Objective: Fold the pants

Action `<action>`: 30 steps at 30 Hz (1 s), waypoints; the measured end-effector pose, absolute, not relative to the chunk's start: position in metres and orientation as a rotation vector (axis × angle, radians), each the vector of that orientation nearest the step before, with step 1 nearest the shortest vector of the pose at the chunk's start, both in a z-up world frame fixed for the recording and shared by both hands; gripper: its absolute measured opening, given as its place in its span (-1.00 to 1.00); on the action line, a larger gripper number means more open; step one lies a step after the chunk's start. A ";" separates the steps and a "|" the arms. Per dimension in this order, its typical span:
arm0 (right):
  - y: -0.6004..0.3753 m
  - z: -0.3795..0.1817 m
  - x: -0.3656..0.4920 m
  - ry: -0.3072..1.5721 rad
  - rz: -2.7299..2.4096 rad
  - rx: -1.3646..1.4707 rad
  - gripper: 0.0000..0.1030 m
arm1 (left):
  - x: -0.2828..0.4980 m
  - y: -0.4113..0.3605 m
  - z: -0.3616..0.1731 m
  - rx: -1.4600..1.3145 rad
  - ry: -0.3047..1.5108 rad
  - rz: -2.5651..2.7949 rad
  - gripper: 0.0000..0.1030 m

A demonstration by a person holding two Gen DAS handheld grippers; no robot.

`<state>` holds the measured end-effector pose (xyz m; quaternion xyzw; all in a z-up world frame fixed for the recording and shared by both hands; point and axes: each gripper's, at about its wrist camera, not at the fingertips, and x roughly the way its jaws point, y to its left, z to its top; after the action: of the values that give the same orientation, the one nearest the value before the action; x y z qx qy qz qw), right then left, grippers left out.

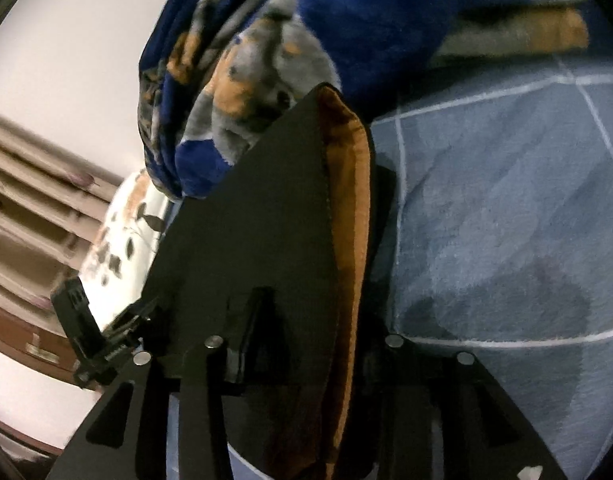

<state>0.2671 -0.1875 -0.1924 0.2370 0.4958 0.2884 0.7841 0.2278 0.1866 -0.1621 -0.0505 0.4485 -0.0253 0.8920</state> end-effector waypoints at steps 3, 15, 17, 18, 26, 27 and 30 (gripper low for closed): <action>-0.179 -0.187 0.265 1.042 0.575 0.423 -0.19 | 0.226 0.188 -0.163 -0.068 0.929 0.011 0.83; -0.182 -0.098 0.187 0.727 0.416 0.294 0.19 | 0.165 0.207 -0.082 -0.129 0.724 0.181 0.83; -0.172 -0.085 0.163 0.689 0.432 0.259 0.24 | 0.148 0.197 -0.066 -0.148 0.663 0.159 0.83; -0.164 -0.079 0.151 0.675 0.432 0.229 0.25 | 0.140 0.191 -0.058 -0.142 0.636 0.163 0.83; -0.132 -0.049 0.064 0.524 0.359 0.082 0.73 | 0.086 0.143 -0.007 -0.035 0.512 0.163 1.00; -0.132 -0.044 0.056 0.510 0.348 0.073 0.74 | 0.081 0.139 -0.003 -0.019 0.503 0.168 1.00; -0.133 -0.033 0.039 0.481 0.343 0.074 0.84 | 0.062 0.126 0.014 0.032 0.461 0.177 1.00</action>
<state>0.0388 -0.1332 -0.0326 0.0362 0.2367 0.1692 0.9560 0.0623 0.1262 0.0141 0.0160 0.2281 0.0876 0.9696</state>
